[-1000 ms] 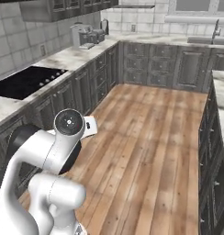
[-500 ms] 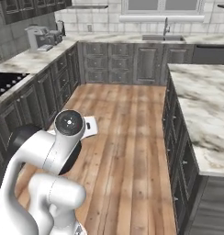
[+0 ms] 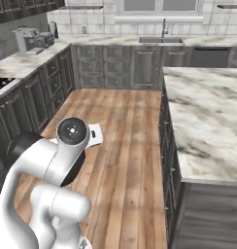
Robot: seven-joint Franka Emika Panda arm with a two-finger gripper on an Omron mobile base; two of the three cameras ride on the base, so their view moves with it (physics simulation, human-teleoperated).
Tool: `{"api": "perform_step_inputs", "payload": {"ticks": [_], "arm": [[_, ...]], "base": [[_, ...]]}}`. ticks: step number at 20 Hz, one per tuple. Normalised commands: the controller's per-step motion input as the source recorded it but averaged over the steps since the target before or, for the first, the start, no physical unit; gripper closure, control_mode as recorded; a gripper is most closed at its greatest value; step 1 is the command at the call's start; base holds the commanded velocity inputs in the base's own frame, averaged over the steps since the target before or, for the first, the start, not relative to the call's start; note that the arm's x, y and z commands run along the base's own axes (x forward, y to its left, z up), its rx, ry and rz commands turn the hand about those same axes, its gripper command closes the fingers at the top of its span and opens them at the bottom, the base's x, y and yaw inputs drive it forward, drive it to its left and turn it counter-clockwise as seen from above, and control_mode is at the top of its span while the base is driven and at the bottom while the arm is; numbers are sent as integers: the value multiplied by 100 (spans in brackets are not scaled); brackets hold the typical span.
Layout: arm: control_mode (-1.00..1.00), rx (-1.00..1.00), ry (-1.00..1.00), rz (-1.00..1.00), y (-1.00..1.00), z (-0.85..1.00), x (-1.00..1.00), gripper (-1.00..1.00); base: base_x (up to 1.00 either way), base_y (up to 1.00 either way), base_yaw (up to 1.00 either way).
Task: Move the drinks to the dining counter.
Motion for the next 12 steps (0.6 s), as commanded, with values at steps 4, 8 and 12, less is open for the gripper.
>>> {"api": "perform_step_inputs", "payload": {"ticks": [4, 8, 12], "arm": [[100, 0, 0, 0, 0, 0, 0, 100], [100, 0, 0, 0, 0, 0, 0, 100], [100, 0, 0, 0, 0, 0, 0, 100]], "base": [[17, -82, 0], [22, -83, 0], [29, -74, 0]]}}
